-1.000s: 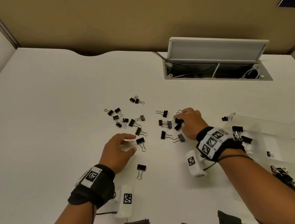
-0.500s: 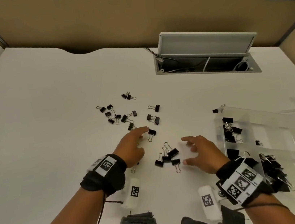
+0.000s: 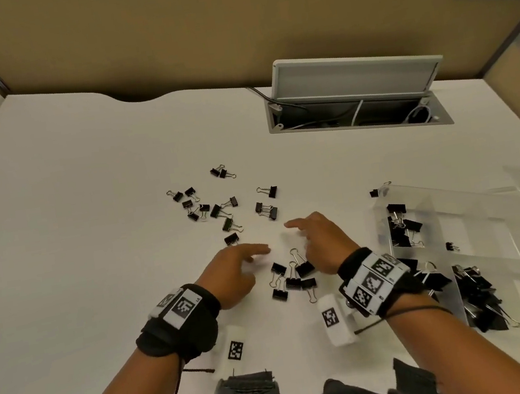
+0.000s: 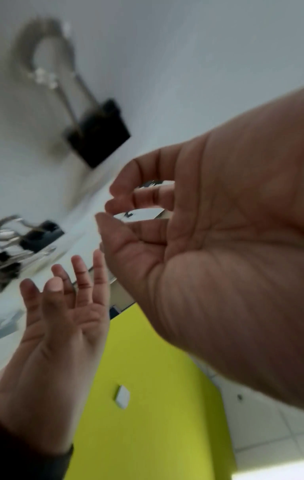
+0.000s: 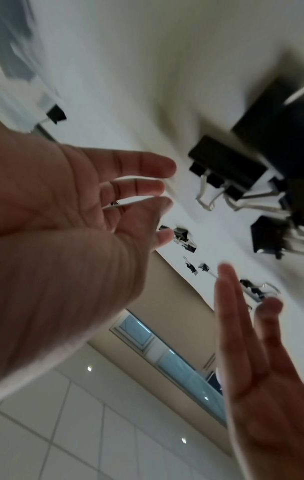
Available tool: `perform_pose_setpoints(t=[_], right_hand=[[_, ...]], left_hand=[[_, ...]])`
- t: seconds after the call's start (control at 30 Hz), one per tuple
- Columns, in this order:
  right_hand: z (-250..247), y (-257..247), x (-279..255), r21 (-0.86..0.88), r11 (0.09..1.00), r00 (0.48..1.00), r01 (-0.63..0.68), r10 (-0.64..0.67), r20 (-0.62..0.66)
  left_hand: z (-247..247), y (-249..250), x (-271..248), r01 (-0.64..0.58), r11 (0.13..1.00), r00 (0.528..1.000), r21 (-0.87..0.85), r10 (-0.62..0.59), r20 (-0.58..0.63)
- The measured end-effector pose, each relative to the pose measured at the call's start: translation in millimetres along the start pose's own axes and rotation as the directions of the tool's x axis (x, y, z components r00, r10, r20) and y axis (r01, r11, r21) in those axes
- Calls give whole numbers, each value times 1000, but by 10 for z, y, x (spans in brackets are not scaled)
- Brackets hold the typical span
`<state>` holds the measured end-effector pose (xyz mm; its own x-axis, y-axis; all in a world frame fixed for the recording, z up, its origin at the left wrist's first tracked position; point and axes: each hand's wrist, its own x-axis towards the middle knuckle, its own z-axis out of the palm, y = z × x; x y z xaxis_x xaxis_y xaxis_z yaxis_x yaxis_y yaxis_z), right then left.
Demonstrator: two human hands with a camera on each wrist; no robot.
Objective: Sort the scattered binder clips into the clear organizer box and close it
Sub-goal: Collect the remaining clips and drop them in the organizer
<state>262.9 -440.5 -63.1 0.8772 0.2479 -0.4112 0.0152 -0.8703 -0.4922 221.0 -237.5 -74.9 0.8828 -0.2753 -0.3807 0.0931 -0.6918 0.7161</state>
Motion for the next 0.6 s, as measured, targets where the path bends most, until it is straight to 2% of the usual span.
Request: perform_pose_setpoints(t=[0.07,0.13,0.27,0.43,0.6], right_hand=[[-5,-73,150,-61,998,1000,11,-11,6],[13,-140,278,-128,991,1000,27,-26,10],[55,-203,380,-183,983,999,22,-27,-27],[77,-139,268,-188,980,998,62,-62,6],[62,-27,2,-152,982,991,109,-96,89]], left_hand=[[-90,-115,-99,12,997,989,-75,-23,-148],[-164,-240,-211,47,996,970,-78,-64,-233],[-158,-389,-389,172,982,969,-72,-182,-165],[0,-362,-374,180,976,976,-122,-192,-99],[140,-267,-254,158,985,980,-66,-165,-115]])
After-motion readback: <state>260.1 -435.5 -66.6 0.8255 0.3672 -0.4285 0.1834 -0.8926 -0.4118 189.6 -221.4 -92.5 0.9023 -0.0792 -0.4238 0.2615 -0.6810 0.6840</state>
